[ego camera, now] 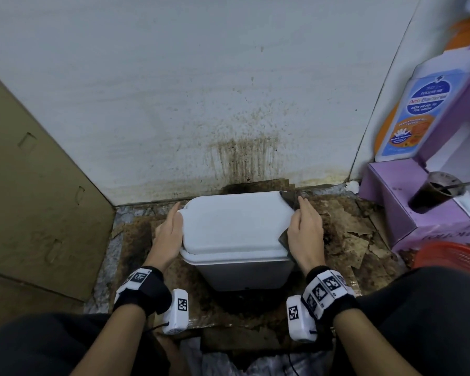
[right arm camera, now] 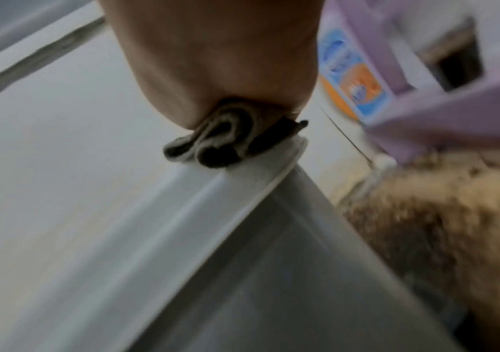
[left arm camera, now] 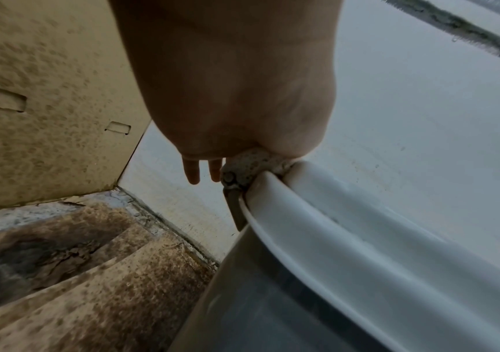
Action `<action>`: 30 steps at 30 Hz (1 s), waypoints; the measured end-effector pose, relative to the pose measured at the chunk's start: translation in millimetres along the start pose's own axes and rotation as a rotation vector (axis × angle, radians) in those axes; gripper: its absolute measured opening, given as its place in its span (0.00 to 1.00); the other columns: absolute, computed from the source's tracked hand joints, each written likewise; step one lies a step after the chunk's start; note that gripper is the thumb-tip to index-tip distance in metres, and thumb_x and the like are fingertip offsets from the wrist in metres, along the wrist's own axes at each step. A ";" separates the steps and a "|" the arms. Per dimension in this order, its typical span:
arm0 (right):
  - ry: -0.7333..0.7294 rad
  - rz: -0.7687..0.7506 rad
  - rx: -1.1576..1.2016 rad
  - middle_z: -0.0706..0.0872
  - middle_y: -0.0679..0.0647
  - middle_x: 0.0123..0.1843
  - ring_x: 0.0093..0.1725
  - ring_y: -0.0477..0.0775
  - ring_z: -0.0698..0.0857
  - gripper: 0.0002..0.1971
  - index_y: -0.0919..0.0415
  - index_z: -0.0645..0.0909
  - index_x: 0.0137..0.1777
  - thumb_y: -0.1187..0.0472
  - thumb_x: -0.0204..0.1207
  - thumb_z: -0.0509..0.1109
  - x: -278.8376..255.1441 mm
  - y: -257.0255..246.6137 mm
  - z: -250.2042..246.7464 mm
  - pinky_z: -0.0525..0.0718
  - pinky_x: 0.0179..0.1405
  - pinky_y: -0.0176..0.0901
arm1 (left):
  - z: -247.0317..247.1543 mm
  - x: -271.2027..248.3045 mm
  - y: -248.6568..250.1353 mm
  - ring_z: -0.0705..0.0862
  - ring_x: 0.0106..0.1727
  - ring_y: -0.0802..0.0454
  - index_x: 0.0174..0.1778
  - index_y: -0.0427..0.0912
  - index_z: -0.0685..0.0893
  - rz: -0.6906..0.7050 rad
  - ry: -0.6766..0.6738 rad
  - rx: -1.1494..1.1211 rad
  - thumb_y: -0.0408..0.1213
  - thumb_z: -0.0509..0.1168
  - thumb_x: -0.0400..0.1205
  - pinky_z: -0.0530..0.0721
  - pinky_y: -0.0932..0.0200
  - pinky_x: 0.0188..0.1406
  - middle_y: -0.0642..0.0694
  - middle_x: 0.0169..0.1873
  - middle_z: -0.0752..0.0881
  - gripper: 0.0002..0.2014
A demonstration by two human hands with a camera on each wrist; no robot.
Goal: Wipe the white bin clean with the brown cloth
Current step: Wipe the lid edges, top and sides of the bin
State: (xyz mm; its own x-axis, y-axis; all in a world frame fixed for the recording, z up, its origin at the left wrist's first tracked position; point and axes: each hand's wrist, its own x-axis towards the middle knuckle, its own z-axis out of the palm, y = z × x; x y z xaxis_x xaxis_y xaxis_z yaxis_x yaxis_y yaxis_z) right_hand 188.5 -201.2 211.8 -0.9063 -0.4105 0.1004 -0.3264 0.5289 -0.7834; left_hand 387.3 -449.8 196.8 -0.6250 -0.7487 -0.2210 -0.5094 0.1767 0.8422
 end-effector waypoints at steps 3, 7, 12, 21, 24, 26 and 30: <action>-0.067 0.214 0.246 0.74 0.53 0.83 0.83 0.55 0.69 0.23 0.57 0.69 0.85 0.58 0.93 0.51 6.4 2.9 -12.7 0.66 0.77 0.42 | -0.3 1.1 0.4 0.62 0.90 0.39 0.83 0.79 0.56 -0.004 0.004 0.018 0.79 0.43 0.82 0.62 0.26 0.86 0.44 0.88 0.69 0.32; -0.120 0.386 0.428 0.72 0.53 0.84 0.82 0.56 0.71 0.24 0.55 0.68 0.86 0.55 0.92 0.52 12.9 17.9 -17.5 0.68 0.76 0.44 | 5.6 -5.7 11.4 0.49 0.92 0.36 0.91 0.70 0.47 -0.048 0.054 0.242 0.71 0.36 0.88 0.43 0.30 0.88 0.46 0.92 0.54 0.32; -0.154 0.431 0.657 0.81 0.47 0.71 0.56 0.38 0.82 0.25 0.54 0.68 0.86 0.50 0.91 0.59 11.5 20.2 -20.1 0.79 0.45 0.33 | 15.8 -12.0 31.9 0.41 0.91 0.29 0.93 0.51 0.36 -0.104 0.232 0.437 0.67 0.36 0.89 0.37 0.29 0.88 0.38 0.93 0.42 0.40; -0.155 0.473 0.920 0.77 0.49 0.81 0.76 0.52 0.80 0.27 0.54 0.69 0.85 0.48 0.89 0.65 3.0 4.0 -9.4 0.80 0.75 0.54 | 78.5 -42.7 106.6 0.46 0.92 0.54 0.92 0.47 0.59 0.431 0.075 0.462 0.55 0.51 0.94 0.44 0.54 0.89 0.50 0.92 0.54 0.31; -0.211 0.492 0.992 0.75 0.49 0.82 0.78 0.52 0.78 0.27 0.54 0.69 0.85 0.48 0.88 0.65 1.3 -13.1 -3.9 0.76 0.80 0.58 | 91.2 -41.3 116.4 0.51 0.92 0.56 0.91 0.47 0.61 0.502 0.039 0.439 0.54 0.53 0.94 0.44 0.62 0.86 0.51 0.92 0.58 0.30; -0.279 0.509 1.049 0.76 0.49 0.81 0.76 0.50 0.79 0.26 0.55 0.69 0.85 0.50 0.89 0.64 1.7 -22.2 -0.3 0.76 0.80 0.55 | 91.4 -39.0 118.9 0.53 0.91 0.56 0.91 0.47 0.62 0.511 0.045 0.465 0.55 0.53 0.93 0.45 0.64 0.86 0.51 0.91 0.60 0.31; -0.430 0.525 1.177 0.91 0.42 0.60 0.55 0.41 0.90 0.12 0.49 0.82 0.69 0.54 0.91 0.62 -4.0 -40.4 12.7 0.87 0.57 0.42 | 79.2 -35.6 115.8 0.51 0.92 0.53 0.92 0.46 0.60 0.502 0.072 0.574 0.60 0.51 0.92 0.45 0.58 0.88 0.51 0.91 0.58 0.34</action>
State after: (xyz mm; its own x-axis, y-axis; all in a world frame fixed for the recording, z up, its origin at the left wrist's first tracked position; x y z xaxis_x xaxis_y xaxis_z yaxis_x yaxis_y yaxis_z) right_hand 208.7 -230.4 235.2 -0.6263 -0.6706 -0.3975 0.6456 -0.1605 -0.7466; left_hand 303.8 -352.1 263.2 -0.8327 -0.5272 0.1695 -0.4143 0.7962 0.4410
